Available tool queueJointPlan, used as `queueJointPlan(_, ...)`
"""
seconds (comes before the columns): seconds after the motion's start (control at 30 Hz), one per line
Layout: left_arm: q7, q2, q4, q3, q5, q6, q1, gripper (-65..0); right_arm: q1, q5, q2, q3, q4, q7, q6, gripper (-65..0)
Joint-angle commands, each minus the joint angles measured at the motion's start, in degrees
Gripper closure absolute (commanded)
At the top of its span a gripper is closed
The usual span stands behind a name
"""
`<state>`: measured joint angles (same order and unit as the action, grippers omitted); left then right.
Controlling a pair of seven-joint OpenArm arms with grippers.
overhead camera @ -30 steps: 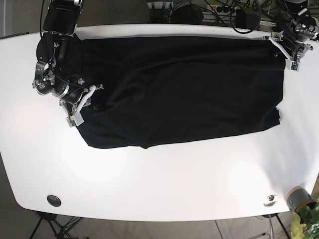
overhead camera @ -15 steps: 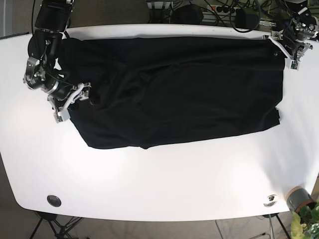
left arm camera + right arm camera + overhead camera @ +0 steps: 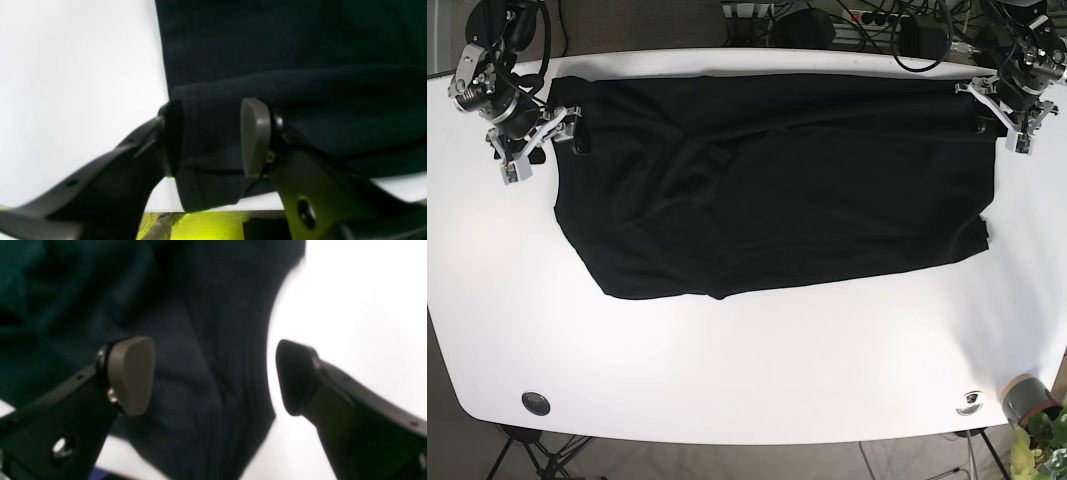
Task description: Fold the T-shirt properly
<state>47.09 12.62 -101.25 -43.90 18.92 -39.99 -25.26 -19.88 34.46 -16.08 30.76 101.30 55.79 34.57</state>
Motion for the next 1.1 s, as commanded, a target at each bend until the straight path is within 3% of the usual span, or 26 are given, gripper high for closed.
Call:
queueJointPlan(0.0,-1.16,0.87,-0.86,-0.28,0.47,-0.01,-0.02,-25.3,-0.65,1.02,-0.94,0.4,1.08,-1.42,0.38,-53.7)
queueJointPlan(0.27,-1.16,0.78,0.99,-0.19,0.38,-0.01,1.48,-25.3,-1.7,1.02,-0.85,0.05,-2.61,-1.5,0.47,-52.3)
queueJointPlan(0.53,-1.24,0.87,4.77,-0.19,0.38,-0.01,1.48,-25.3,-2.93,1.1,-0.94,-0.21,-5.08,-3.44,0.82,-31.7)
queueJointPlan(0.8,-1.33,1.05,10.48,-0.1,0.38,-0.01,2.44,-25.3,-4.52,1.02,-0.94,-0.21,-5.43,-3.7,0.82,-29.0)
queueJointPlan(1.07,-1.42,1.58,14.79,-0.36,0.38,-0.01,2.71,-25.3,-5.4,1.02,-1.2,-0.04,-8.5,-3.88,0.82,-5.4)
